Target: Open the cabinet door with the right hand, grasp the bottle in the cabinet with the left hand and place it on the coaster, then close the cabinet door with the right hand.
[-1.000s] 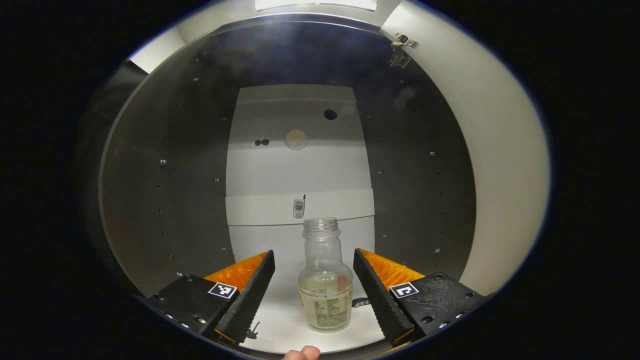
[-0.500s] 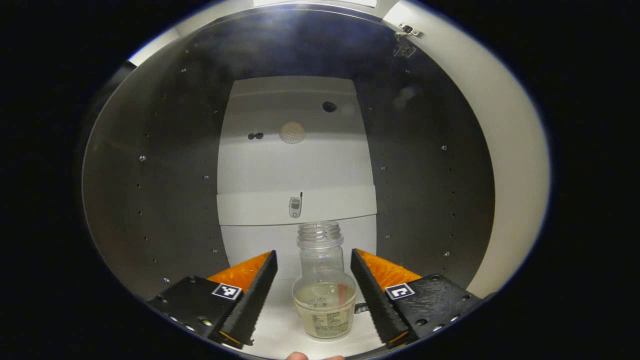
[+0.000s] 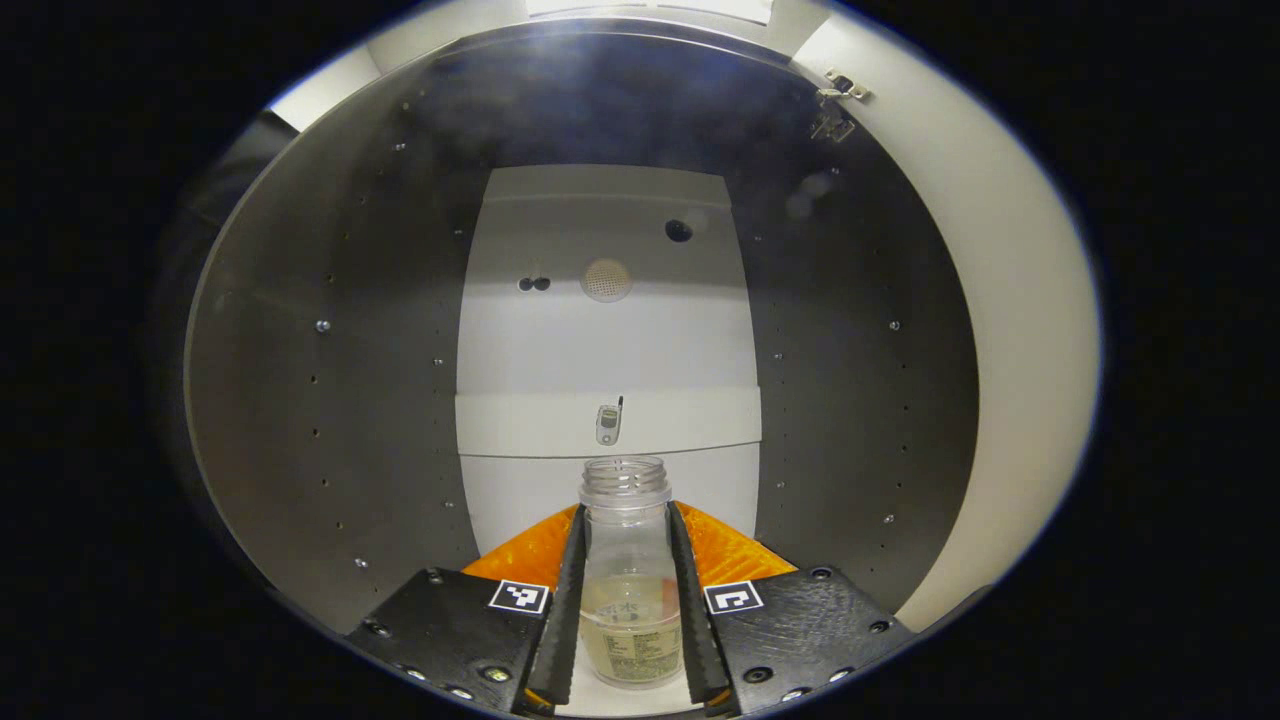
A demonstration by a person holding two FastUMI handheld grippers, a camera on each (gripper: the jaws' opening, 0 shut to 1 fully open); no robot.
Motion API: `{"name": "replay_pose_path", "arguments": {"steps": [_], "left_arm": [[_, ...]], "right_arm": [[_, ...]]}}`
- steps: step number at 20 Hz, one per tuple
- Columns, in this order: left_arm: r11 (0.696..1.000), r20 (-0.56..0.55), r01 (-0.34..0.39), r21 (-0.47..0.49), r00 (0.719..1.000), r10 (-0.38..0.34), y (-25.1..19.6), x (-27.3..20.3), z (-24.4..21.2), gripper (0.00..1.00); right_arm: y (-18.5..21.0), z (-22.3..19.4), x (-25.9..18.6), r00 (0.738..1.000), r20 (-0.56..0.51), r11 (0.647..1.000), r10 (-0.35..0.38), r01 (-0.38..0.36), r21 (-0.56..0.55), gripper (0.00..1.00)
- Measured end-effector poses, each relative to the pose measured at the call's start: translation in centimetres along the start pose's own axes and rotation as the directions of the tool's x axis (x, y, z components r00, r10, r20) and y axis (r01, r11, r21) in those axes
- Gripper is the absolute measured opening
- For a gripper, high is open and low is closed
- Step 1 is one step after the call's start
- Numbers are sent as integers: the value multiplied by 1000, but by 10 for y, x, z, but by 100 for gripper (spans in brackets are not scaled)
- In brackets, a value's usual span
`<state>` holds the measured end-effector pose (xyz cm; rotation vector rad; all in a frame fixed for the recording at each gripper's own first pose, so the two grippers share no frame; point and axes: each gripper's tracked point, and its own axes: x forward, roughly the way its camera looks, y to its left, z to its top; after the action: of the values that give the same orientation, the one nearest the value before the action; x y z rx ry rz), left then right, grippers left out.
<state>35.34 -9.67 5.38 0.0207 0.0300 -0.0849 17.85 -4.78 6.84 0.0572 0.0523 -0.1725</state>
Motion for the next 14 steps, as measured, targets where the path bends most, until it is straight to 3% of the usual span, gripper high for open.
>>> {"name": "replay_pose_path", "arguments": {"steps": [8,14], "left_arm": [[998,50,-12,65,999,9,20,-93,10,42],[981,35,-148,128,989,144,74,-182,-32,42]], "right_arm": [[23,0,-1,998,21,998,65,-65,21,100],[36,13,-10,993,62,995,98,-98,-2,100]]}}
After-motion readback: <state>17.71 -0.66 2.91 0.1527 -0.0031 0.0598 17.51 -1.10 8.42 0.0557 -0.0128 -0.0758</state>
